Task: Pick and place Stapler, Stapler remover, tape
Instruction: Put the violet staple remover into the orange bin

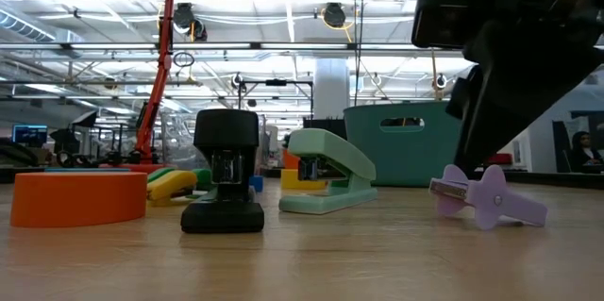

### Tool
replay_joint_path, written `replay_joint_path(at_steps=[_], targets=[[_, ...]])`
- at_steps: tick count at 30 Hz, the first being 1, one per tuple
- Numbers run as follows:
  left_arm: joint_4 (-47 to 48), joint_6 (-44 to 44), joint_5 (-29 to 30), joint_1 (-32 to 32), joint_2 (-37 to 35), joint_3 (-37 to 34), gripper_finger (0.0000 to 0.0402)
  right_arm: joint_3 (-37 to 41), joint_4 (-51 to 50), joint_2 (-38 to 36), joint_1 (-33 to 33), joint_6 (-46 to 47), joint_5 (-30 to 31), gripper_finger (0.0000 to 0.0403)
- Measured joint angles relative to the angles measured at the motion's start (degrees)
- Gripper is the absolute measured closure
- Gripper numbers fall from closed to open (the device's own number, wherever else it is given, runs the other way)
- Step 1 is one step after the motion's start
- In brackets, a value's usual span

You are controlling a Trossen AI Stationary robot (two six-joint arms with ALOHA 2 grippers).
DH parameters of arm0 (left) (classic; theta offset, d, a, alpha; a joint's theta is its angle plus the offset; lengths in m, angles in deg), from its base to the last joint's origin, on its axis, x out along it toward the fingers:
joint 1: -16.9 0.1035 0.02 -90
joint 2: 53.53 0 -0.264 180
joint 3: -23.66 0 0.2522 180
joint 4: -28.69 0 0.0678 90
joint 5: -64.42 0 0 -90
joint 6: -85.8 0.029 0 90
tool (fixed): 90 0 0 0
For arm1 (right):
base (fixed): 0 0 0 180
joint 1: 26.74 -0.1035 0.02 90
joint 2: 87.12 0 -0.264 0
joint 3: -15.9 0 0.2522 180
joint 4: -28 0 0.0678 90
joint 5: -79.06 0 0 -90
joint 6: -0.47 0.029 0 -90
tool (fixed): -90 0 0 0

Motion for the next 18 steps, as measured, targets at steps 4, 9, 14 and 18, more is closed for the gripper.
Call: replay_joint_path(at_steps=[4,9,14,18], targets=[[-0.02,0.0,0.0,0.0,0.0,0.0,0.038,0.0,0.26,0.0,0.02,-0.02,1.12,0.0312],[-0.04,-0.22,0.0,0.0,0.0,0.0,0.038,0.0,0.22,0.0,0.02,-0.01,1.1,0.0312],[-0.05,-0.36,0.02,0.0,0.0,0.0,0.038,0.0,0.24,0.0,0.02,0.39,1.16,0.0312],[-0.09,-0.42,0.02,0.0,0.0,0.0,0.038,0.0,0.57,0.0,0.22,0.39,1.47,0.0312]])
